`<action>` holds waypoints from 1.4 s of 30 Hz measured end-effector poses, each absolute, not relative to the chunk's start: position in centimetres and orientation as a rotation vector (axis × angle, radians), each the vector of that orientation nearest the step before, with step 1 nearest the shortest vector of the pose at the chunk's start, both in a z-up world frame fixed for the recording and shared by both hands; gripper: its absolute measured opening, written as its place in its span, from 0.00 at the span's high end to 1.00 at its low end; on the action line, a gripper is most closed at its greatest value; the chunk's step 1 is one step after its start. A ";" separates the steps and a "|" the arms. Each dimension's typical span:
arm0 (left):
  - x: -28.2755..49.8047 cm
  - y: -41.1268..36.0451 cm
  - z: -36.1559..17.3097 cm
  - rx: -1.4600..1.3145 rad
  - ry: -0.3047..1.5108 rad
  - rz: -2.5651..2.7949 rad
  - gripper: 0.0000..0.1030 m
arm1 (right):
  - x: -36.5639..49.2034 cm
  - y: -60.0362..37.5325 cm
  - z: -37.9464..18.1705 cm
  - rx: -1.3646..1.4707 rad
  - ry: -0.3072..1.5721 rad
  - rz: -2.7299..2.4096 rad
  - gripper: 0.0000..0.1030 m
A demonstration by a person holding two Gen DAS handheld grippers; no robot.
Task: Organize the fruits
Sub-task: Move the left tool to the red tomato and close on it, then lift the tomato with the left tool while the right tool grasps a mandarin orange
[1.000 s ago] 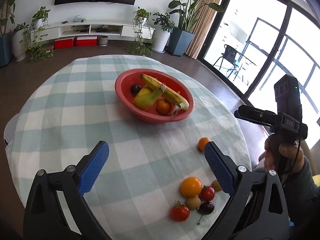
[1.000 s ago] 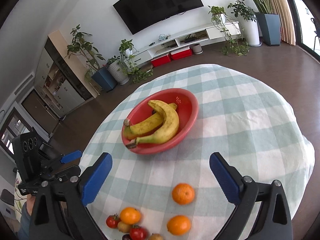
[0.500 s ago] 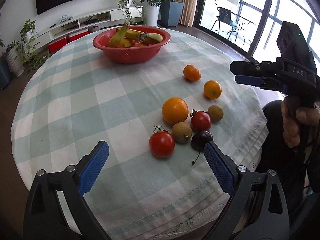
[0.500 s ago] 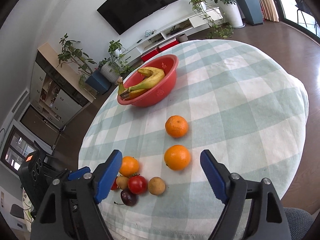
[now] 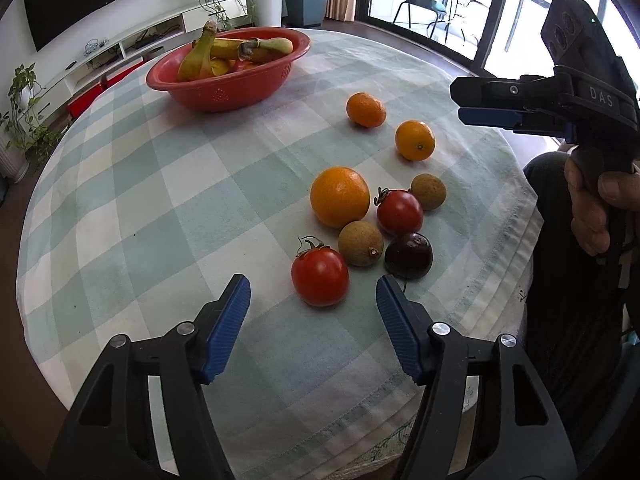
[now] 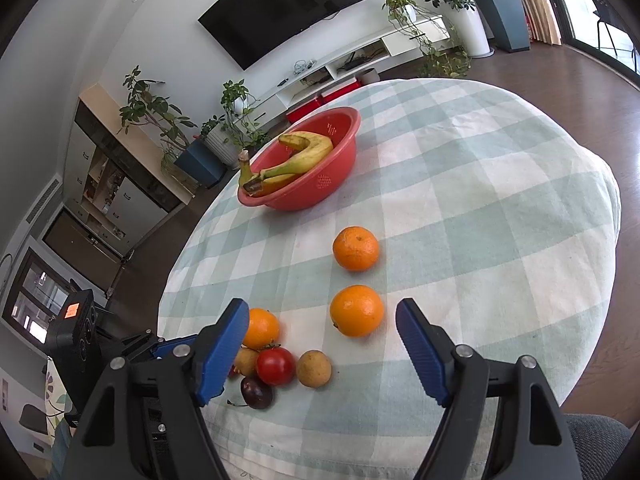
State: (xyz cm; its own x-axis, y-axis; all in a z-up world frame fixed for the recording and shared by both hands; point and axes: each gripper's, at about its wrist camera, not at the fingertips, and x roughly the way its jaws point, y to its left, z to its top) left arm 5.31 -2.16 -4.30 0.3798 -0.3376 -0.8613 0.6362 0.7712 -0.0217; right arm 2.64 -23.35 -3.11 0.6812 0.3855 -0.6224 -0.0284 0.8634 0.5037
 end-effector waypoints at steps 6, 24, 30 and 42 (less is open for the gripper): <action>6.1 -2.9 -5.2 0.353 1.029 -0.663 0.57 | 2.5 -23.2 -3.0 0.474 0.801 0.249 0.28; 6.6 -3.0 -6.1 0.332 1.029 -0.658 0.70 | 2.4 -22.6 -3.0 0.456 0.814 0.257 0.31; 6.5 -2.8 -6.2 0.325 1.021 -0.652 0.71 | 2.4 -22.6 -3.0 0.457 0.815 0.256 0.33; 6.2 -0.6 -5.1 0.215 0.990 -0.592 0.71 | 3.4 -22.7 -2.5 0.332 0.914 0.179 0.36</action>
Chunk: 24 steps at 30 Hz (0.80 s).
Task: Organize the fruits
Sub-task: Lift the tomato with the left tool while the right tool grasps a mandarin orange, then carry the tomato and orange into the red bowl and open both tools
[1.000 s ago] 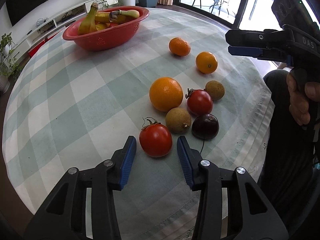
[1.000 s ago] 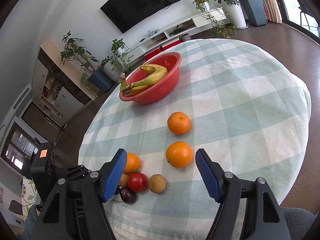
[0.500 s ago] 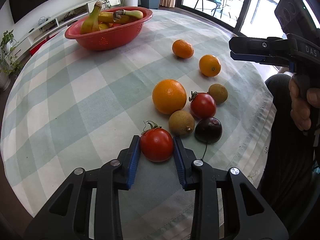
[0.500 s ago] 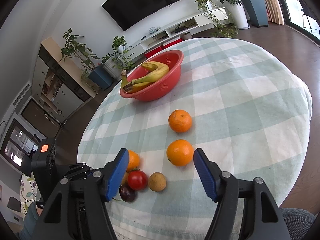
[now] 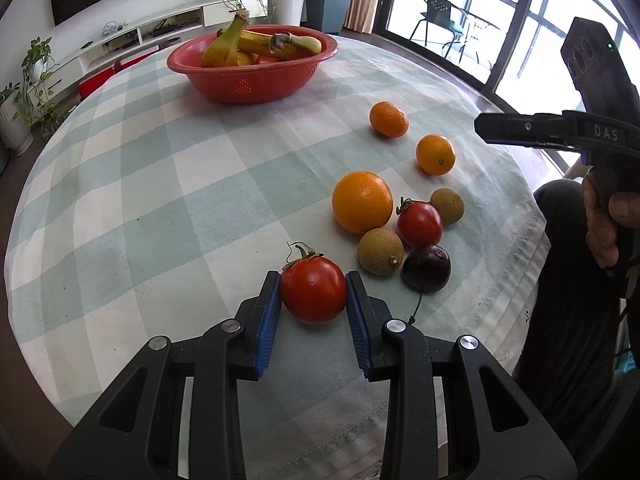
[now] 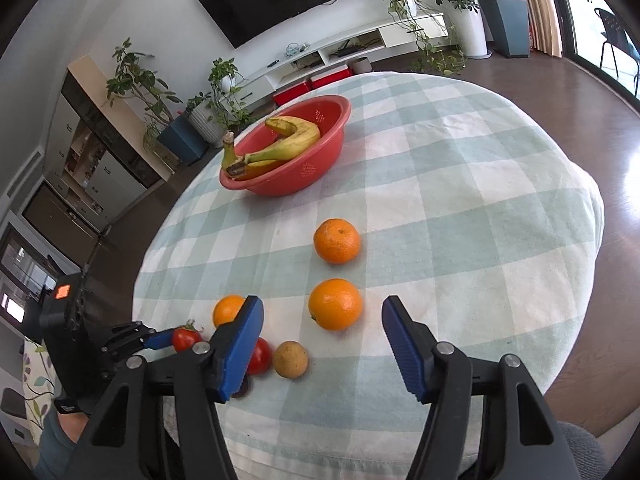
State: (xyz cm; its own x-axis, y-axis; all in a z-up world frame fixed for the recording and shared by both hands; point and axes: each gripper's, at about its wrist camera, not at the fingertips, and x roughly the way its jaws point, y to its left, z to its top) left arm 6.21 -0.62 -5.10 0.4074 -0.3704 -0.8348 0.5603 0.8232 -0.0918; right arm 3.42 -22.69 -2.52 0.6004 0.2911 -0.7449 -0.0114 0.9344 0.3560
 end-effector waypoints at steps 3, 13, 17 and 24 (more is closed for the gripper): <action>6.3 0.1 -4.8 0.181 0.981 -0.577 0.71 | 3.9 -22.2 -2.7 0.263 0.960 0.179 0.37; 6.3 0.9 -4.6 0.148 0.964 -0.568 0.71 | 6.9 -19.5 -4.9 0.091 1.073 0.163 0.49; 6.3 1.0 -4.7 0.142 0.963 -0.568 0.71 | 7.6 -19.3 -6.0 0.065 1.101 0.155 0.54; 6.4 1.0 -4.7 0.140 0.963 -0.566 0.71 | 7.4 -18.9 -5.9 0.025 1.079 0.157 0.61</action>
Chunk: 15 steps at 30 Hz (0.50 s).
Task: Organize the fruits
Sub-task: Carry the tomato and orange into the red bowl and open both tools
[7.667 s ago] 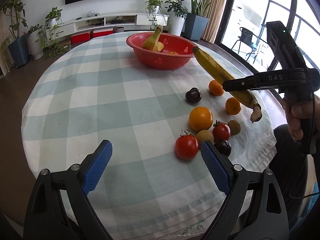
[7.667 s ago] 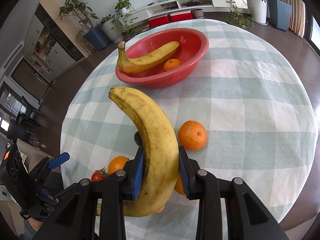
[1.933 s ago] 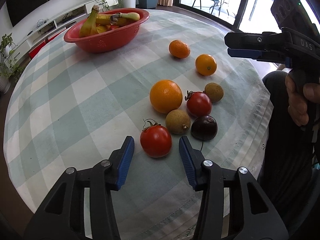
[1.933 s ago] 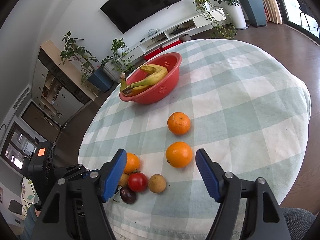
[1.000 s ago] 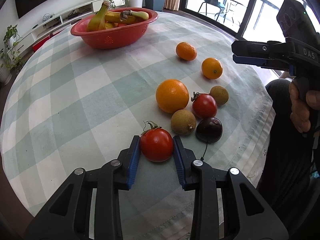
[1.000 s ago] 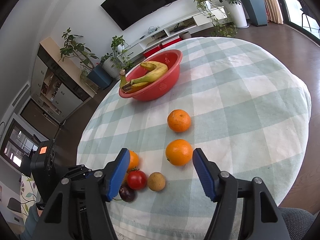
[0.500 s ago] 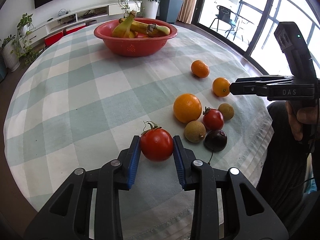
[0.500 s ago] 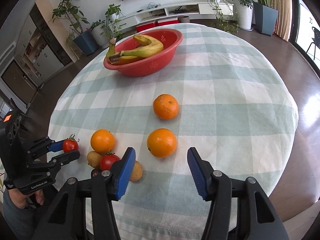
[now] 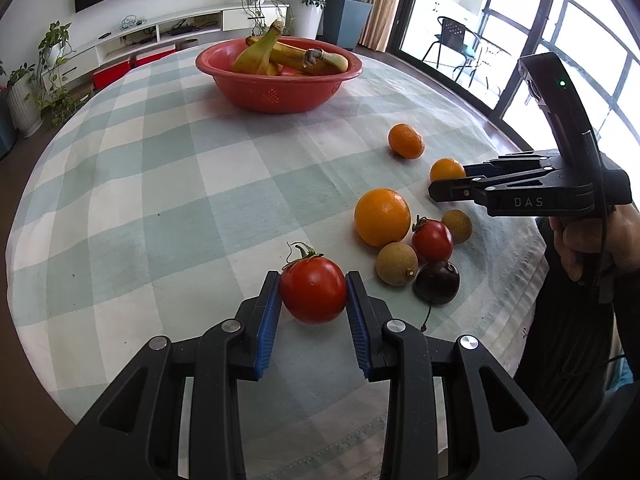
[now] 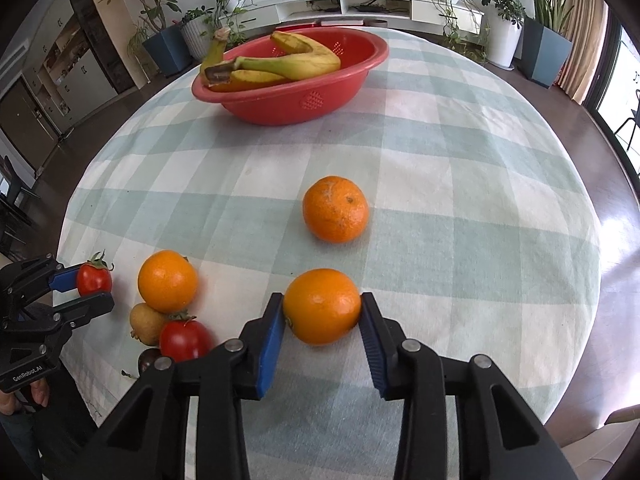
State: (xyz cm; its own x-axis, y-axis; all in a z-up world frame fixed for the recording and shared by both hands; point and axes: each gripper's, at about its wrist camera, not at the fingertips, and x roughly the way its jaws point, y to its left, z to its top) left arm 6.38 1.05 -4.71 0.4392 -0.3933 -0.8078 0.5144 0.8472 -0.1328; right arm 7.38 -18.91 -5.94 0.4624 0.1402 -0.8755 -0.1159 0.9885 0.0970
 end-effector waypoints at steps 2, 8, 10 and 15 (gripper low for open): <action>6.4 1.0 -4.7 0.139 0.964 -0.564 0.71 | 7.3 -18.9 -5.8 0.031 1.073 0.161 0.61; 6.6 1.2 -4.6 0.119 0.958 -0.566 0.71 | 6.4 -19.7 -4.2 0.092 1.016 0.174 0.62; 6.7 1.5 -4.3 0.101 0.952 -0.571 0.71 | 6.2 -20.3 -3.5 0.114 0.996 0.178 0.62; 7.6 1.7 -3.1 0.079 0.932 -0.575 0.71 | 6.4 -21.9 -0.8 0.169 0.930 0.190 0.62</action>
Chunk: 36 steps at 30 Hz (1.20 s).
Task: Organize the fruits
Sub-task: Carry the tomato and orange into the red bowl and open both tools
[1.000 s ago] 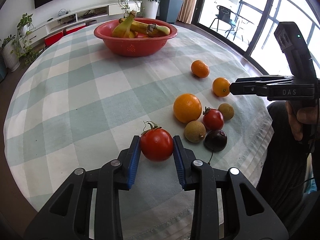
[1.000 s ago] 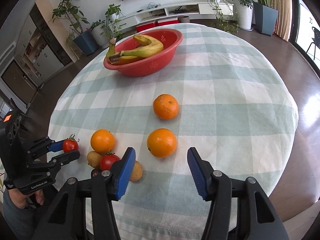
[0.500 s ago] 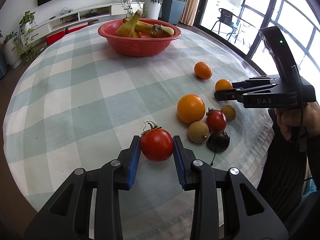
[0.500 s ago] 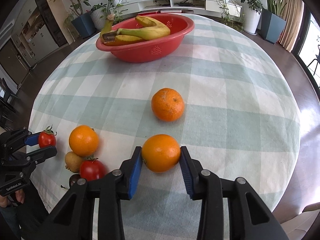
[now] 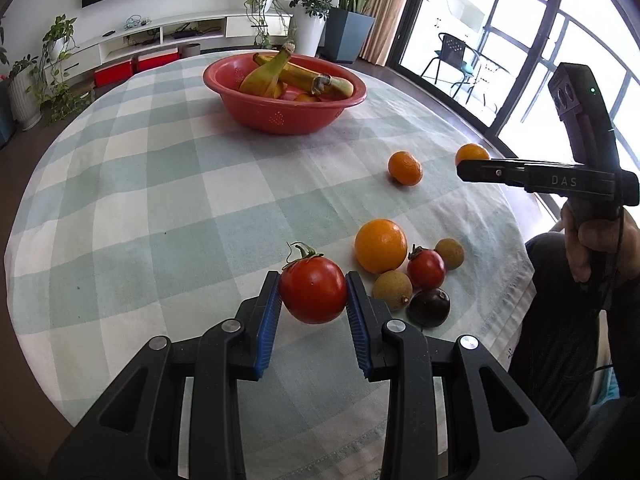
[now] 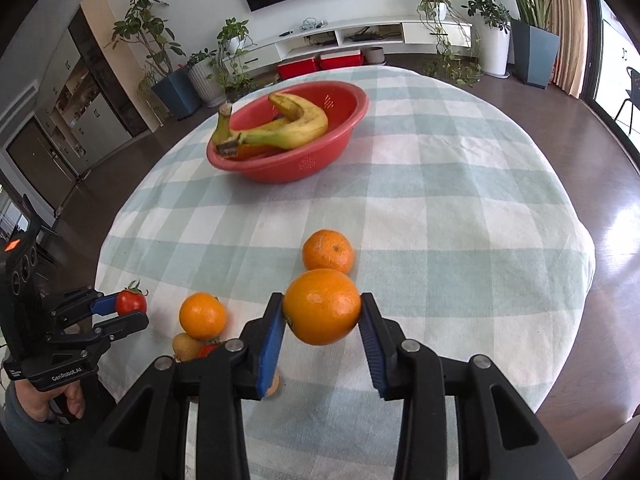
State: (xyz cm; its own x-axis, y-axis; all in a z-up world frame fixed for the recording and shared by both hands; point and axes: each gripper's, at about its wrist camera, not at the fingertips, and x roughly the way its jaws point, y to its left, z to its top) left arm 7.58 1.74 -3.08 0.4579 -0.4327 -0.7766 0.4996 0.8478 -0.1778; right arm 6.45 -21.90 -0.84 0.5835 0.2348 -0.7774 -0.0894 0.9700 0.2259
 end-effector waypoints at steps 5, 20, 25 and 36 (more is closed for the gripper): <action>9.7 1.7 0.1 0.106 0.870 -0.568 0.71 | 7.8 -22.6 2.1 0.171 0.868 0.198 0.62; 23.7 -1.1 7.8 0.172 0.781 -0.533 0.71 | 18.1 -20.5 6.2 0.143 0.820 0.271 0.62; 27.7 -3.3 6.3 0.223 0.811 -0.532 0.71 | 21.1 -18.9 4.2 0.076 0.868 0.264 0.62; 31.1 -6.0 1.3 0.284 0.899 -0.557 0.71 | 24.0 -15.5 1.2 -0.071 0.921 0.275 0.61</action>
State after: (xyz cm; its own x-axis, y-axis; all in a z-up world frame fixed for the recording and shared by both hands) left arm 31.11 -5.97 1.28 0.4944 -0.3372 -0.8012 0.5676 0.8233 0.0038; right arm 23.97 -15.49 1.22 0.5725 0.2044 -0.7940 -0.2650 0.9626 0.0568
